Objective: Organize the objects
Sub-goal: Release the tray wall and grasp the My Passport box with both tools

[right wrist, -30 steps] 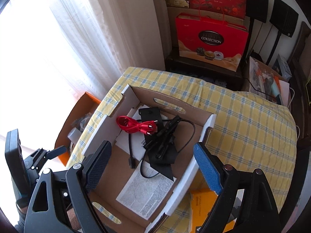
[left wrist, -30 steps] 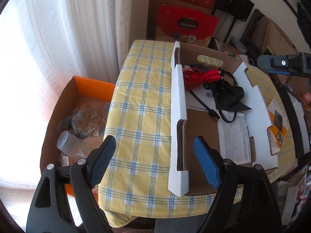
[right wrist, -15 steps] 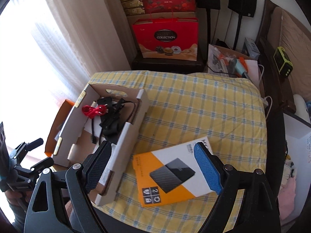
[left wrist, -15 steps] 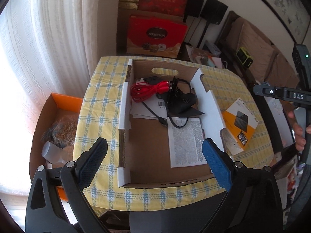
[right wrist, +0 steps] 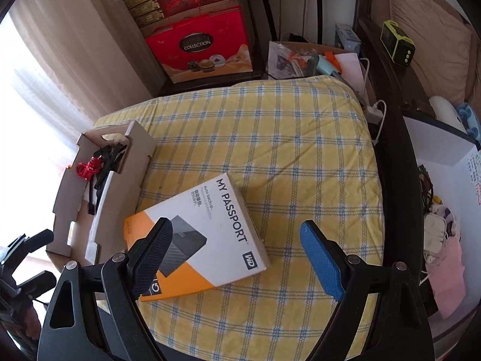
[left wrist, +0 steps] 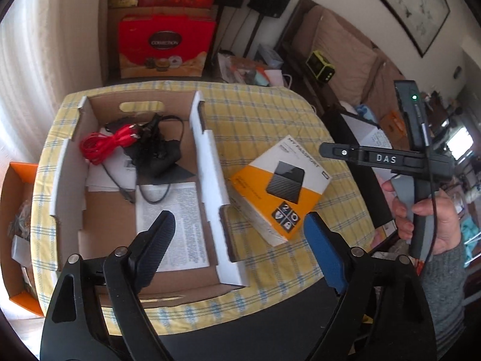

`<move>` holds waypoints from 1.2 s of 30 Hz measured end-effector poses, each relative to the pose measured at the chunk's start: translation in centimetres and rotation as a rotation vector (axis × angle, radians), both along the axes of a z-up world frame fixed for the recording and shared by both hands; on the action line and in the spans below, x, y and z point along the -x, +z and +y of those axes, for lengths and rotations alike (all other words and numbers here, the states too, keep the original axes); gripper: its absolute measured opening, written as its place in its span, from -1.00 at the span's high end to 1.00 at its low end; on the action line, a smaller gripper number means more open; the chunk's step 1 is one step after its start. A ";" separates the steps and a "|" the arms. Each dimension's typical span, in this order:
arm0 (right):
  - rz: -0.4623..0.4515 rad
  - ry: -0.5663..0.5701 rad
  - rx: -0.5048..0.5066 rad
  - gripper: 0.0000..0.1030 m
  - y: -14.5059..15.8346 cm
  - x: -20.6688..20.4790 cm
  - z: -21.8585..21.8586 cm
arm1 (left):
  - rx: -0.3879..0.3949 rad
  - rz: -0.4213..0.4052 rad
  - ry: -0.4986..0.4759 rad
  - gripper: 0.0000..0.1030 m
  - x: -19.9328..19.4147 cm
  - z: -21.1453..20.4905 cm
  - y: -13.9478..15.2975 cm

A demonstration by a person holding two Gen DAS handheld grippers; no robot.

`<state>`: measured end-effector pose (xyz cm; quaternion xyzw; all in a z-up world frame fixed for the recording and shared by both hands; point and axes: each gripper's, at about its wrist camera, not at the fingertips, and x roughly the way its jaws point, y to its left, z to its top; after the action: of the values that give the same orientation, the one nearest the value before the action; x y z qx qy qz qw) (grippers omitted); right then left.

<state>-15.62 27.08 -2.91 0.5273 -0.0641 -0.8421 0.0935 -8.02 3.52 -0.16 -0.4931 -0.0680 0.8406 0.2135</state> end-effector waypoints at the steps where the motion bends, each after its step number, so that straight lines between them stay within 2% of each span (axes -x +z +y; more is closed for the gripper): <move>1: -0.008 -0.002 0.009 -0.69 -0.4 0.1 0.2 | -0.002 -0.006 -0.011 -0.54 0.1 0.7 -0.1; 4: -0.023 -0.007 0.030 -0.60 -1.2 0.1 0.7 | -0.019 -0.034 -0.033 -0.32 0.4 2.4 -0.4; 6: -0.030 -0.009 0.044 -0.49 -1.8 0.1 0.9 | -0.043 -0.066 -0.045 -0.08 0.8 3.1 -0.8; 8: -0.039 -0.012 0.059 -0.31 -2.3 0.2 1.1 | -0.065 -0.102 -0.051 0.10 1.2 3.6 -1.3; 9: -0.043 -0.013 0.066 -0.28 -2.5 0.1 1.2 | -0.081 -0.120 -0.050 0.18 1.3 3.8 -1.5; 12: -0.050 -0.012 0.088 -0.09 -3.1 0.1 1.5 | -0.121 -0.180 -0.032 0.20 2.0 3.9 -2.5; 14: -0.056 -0.011 0.099 0.10 -3.5 0.1 1.6 | -0.109 -0.190 -0.022 0.20 2.1 4.2 -2.9; 15: -0.059 -0.010 0.103 0.13 -3.6 0.1 1.6 | -0.108 -0.196 -0.022 0.20 2.2 4.3 -3.1; 28: -0.059 -0.002 0.147 0.13 -4.2 -0.1 1.9 | -0.023 -0.261 -0.003 0.20 2.1 7.0 -5.6; 36: -0.075 0.012 0.202 0.12 -4.6 -0.2 1.9 | 0.007 -0.245 0.008 0.08 2.4 7.8 -6.4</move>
<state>-15.42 28.99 -7.47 0.5468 -0.1492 -0.8103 0.1486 -10.45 11.30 -6.51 -0.5926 -0.0925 0.7752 0.1984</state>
